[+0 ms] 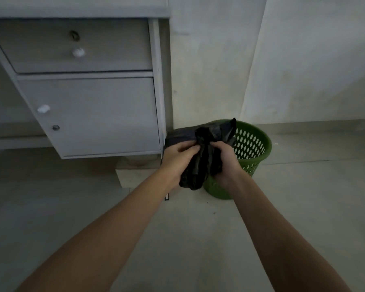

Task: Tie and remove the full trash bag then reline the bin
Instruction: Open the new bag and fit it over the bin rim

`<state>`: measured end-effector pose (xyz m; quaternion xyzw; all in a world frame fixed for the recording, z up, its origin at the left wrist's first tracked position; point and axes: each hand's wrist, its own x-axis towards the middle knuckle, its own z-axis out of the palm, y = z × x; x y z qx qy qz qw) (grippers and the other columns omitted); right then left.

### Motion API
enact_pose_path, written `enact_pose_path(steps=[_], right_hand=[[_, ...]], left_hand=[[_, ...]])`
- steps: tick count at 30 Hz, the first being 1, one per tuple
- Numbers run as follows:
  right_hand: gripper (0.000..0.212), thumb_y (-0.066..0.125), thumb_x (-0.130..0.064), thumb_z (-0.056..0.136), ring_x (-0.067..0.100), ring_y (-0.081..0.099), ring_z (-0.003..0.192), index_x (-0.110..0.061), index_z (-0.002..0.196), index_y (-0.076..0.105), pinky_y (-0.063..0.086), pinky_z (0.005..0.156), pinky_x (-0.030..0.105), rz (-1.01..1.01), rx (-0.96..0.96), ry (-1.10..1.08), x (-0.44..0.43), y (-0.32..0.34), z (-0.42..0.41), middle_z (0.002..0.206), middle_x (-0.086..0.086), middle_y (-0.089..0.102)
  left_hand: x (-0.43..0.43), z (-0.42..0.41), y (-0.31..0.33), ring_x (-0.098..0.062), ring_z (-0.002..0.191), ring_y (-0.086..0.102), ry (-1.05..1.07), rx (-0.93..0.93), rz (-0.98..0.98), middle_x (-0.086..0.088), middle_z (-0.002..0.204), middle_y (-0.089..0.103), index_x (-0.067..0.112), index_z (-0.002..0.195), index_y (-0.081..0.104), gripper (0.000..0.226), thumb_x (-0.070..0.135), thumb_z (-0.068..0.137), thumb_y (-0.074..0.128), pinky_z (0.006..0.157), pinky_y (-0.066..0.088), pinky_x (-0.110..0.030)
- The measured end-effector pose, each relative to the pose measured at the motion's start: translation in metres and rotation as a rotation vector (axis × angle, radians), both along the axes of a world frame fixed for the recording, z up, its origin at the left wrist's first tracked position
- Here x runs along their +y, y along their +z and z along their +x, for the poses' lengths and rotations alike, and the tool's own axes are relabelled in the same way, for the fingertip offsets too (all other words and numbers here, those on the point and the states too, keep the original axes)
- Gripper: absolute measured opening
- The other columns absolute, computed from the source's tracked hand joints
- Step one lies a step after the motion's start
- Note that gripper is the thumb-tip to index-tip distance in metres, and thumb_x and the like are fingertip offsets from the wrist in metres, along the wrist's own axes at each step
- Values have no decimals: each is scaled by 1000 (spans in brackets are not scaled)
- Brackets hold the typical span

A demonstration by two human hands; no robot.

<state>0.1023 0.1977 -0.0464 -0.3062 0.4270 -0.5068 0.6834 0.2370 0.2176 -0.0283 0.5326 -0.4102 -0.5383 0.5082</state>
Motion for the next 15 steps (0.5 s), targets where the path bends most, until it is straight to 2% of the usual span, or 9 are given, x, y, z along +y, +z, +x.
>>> enact_pose_path(steps=[2, 5, 7, 8, 10, 12, 15], right_hand=[[34, 51, -26, 88, 27, 73, 94, -12, 89, 82, 55, 90, 38, 54, -100, 6, -2, -17, -19, 103, 10, 77], [31, 48, -20, 82, 28, 68, 94, -11, 95, 74, 54, 84, 37, 149, -125, 25, -2, -41, -39, 94, 9, 78], [27, 48, -17, 78, 29, 66, 95, -12, 93, 69, 54, 81, 36, 190, -112, 69, 0, -53, -48, 97, 10, 75], [28, 47, -15, 76, 31, 65, 99, -12, 94, 68, 54, 85, 39, 204, -119, 87, 1, -58, -52, 102, 11, 73], [42, 45, -10, 73, 35, 61, 113, -9, 108, 68, 49, 102, 47, 212, -129, 113, 2, -63, -58, 118, 14, 69], [51, 44, -7, 73, 37, 58, 120, -8, 119, 65, 42, 109, 51, 214, -150, 103, 0, -65, -61, 126, 15, 66], [47, 44, -5, 75, 36, 60, 118, -8, 117, 65, 43, 109, 50, 211, -130, 73, -5, -72, -64, 126, 15, 67]], left_hand=[[-2, -11, -9, -21, 99, 72, 65, 34, 15, -5, 107, 75, 21, 108, 75, 34, 18, 76, 85, 94, 56, -41], [0, -18, -12, -24, 102, 71, 174, 90, 31, -7, 113, 71, 21, 106, 72, 44, 15, 67, 91, 92, 57, -41], [3, -17, -9, -26, 102, 71, 213, 158, 44, -10, 114, 70, 19, 105, 71, 41, 12, 68, 89, 92, 57, -42], [4, -16, -8, -25, 99, 72, 227, 189, 44, -11, 111, 71, 17, 106, 71, 38, 11, 71, 87, 89, 58, -40], [4, -13, -5, -19, 82, 74, 262, 231, 39, -10, 97, 74, 14, 107, 70, 30, 7, 80, 80, 73, 61, -30], [1, -10, -4, -15, 72, 72, 309, 252, 19, -8, 89, 73, 14, 103, 70, 20, 3, 86, 73, 59, 58, -23], [-4, -7, -10, -17, 76, 71, 349, 306, -2, -8, 91, 73, 14, 100, 70, 15, 2, 90, 68, 57, 57, -21]])
